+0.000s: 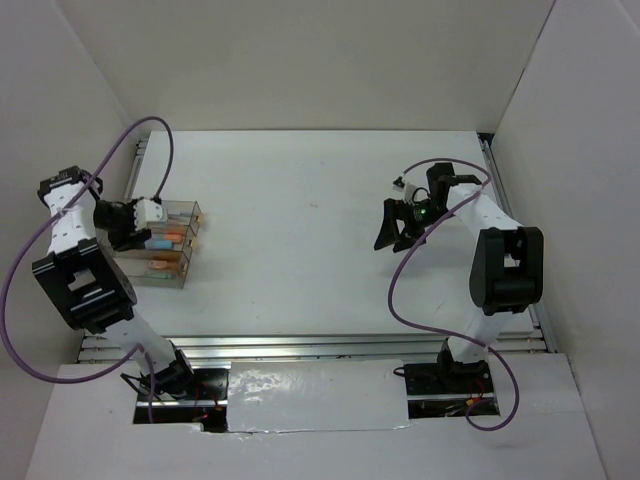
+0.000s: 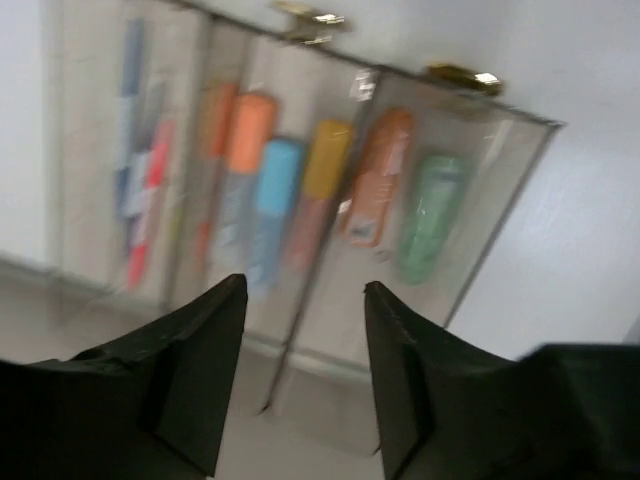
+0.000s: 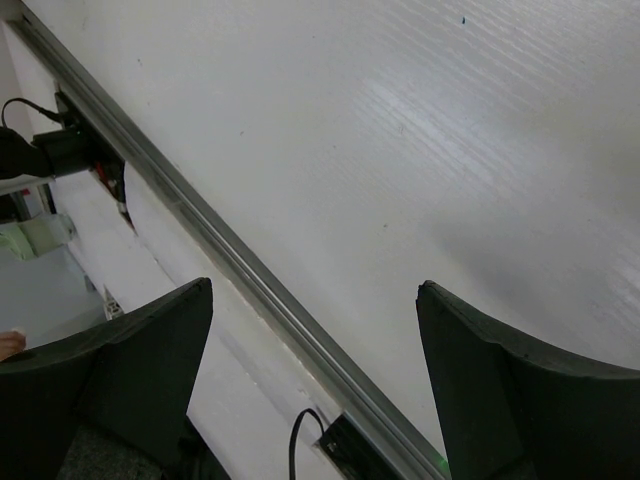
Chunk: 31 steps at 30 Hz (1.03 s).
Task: Sort the stationery into containers
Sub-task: Place the stationery in the storage box, then reset both arms
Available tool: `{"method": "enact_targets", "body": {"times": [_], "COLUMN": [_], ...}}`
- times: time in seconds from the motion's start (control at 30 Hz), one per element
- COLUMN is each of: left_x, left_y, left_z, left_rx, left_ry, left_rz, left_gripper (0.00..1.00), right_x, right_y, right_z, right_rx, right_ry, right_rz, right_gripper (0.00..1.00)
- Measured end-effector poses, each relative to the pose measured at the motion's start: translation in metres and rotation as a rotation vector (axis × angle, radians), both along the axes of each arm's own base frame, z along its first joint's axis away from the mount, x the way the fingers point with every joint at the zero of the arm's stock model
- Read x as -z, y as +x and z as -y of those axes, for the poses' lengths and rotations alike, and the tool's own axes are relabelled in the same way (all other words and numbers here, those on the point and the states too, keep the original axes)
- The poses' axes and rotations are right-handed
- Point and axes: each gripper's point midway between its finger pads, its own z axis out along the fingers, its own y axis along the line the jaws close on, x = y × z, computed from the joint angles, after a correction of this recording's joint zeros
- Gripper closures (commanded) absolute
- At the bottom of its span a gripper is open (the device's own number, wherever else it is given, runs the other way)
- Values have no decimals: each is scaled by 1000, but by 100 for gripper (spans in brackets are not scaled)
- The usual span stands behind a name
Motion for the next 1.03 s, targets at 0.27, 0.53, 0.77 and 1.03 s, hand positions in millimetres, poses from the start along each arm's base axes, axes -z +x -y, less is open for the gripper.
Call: {"method": "enact_targets", "body": {"times": [0.27,0.53,0.77,1.03], "left_x": [-115,-93,-49,13], "left_y": [62,60,57,47], "left_z": [64,254,291,290], "left_rx": [-170,-217,-436,-628], "left_ry": [-50,-259,-356,-323], "left_rz": [230,105,-38,-75], "left_gripper": [1,1,1,1], "right_x": [-5,-32,-41,8], "right_y": [4,24,40,8], "right_z": [4,42,85,96], "right_rx": [14,147,311,374], "right_ry": [-21,-154,-290,-370], "right_rz": [24,173,327,277], "right_gripper": [8,0,0,0]}}
